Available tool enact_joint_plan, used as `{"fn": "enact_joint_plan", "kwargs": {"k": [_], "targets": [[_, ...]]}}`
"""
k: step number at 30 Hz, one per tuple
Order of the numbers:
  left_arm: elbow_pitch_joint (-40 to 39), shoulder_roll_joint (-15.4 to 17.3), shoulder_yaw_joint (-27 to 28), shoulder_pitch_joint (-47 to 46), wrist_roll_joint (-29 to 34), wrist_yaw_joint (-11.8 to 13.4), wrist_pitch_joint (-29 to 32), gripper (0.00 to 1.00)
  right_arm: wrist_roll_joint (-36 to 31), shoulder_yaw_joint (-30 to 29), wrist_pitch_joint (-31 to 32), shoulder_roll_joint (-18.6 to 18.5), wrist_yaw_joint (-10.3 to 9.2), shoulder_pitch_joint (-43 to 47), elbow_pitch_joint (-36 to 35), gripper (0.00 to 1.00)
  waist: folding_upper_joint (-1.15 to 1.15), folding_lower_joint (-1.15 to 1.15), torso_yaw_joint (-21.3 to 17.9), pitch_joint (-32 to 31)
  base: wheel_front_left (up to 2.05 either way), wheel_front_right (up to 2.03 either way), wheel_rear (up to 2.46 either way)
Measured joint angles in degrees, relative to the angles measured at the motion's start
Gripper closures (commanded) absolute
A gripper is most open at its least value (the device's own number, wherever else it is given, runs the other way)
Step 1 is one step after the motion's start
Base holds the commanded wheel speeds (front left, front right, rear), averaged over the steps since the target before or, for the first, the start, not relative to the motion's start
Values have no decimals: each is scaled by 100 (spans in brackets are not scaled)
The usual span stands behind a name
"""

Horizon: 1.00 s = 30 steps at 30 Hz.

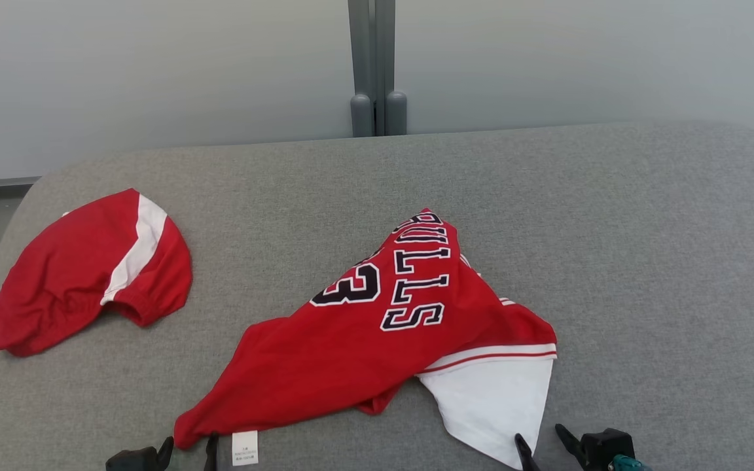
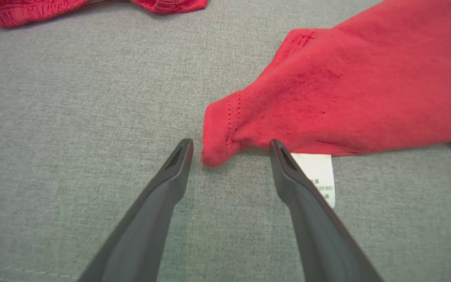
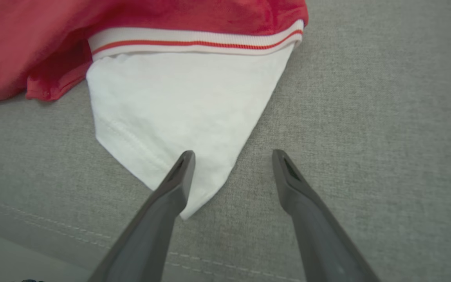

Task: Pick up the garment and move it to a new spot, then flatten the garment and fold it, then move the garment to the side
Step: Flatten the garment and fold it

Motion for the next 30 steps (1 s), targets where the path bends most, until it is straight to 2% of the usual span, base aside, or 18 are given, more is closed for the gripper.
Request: {"fn": "enact_joint_plan", "kwargs": {"k": [4, 5, 6, 7, 8, 9, 17, 25, 30], "targets": [[156, 13, -114, -114, -103, 0, 0, 0, 318, 294, -1, 3, 0, -167, 274, 0, 0, 0, -8, 27, 0, 0, 0], [210, 15, -170, -140, -147, 0, -1, 16, 402, 385, -2, 4, 0, -215, 359, 0, 0, 0, -8, 33, 0, 0, 0], [247, 14, -205, -156, -157, 0, 0, 47, 494, 449, -9, 4, -1, -261, 420, 0, 0, 0, -7, 39, 0, 0, 0], [277, 16, -240, -183, -175, 0, 0, 64, 626, 523, -16, 5, 0, -315, 471, 24, 0, 0, -4, 46, 0, 0, 0], [296, 23, -266, -213, -201, 0, 0, 88, 730, 587, -18, 1, -1, -374, 535, 67, 0, 0, 2, 52, 0, 0, 0], [298, 34, -302, -237, -214, 0, 0, 100, 797, 634, -18, -2, -2, -421, 570, 99, 0, 0, 8, 57, 0, 0, 0], [-29, 146, -413, -272, -287, 0, 0, 100, 1105, 657, -8, 13, -1, -600, 424, 100, 0, 0, 51, 56, 0, 0, 0], [-1046, 288, -405, -110, -326, 0, 0, 100, 882, 1, -8, -5, 0, -592, -634, 100, 0, 0, -5, 12, 0, 0, 0], [-1591, 542, -563, -543, -335, 0, 0, 100, 823, -159, -7, -169, -1, -879, -1146, 100, 0, 0, -59, 70, 0, 0, 0]]}}
